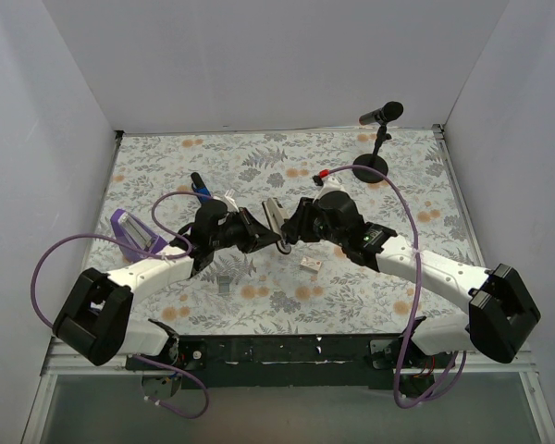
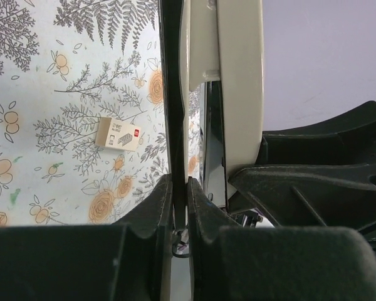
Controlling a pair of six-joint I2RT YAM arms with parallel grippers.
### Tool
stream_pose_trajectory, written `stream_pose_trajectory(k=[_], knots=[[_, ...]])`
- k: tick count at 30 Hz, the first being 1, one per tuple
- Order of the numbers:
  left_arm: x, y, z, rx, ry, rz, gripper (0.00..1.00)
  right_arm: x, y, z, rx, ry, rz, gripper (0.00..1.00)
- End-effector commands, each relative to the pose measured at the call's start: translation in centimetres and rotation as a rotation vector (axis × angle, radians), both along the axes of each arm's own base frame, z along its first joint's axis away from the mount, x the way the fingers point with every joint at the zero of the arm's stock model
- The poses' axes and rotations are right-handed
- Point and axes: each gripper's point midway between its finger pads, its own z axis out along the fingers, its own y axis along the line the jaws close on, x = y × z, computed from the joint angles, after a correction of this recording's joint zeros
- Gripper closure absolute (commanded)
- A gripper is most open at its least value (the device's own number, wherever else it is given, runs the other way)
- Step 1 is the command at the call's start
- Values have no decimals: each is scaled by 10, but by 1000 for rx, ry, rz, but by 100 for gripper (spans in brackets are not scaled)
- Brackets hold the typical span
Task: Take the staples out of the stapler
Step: Unload the staple at the center of the board.
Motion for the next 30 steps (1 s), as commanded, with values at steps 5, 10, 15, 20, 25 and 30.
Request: stream_pose_trajectory(k=[5, 10, 15, 20, 25, 30], knots=[[-6, -11, 40, -129, -38, -23, 100, 2, 5, 33, 24, -82, 23, 47], [7, -8, 54, -111, -55, 35, 100, -2, -6, 33, 41, -107, 1, 33], [14, -3, 67, -123, -70, 93, 100, -6, -21, 37, 70, -151, -37, 35], [17, -4, 66, -122, -90, 90, 100, -9, -16, 33, 66, -136, -5, 36], [15, -6, 65, -142, -114, 73, 100, -12, -3, 41, 87, -135, 53, 35], [10, -7, 70, -161, -157, 43, 100, -7, 1, 39, 82, -123, 46, 38]])
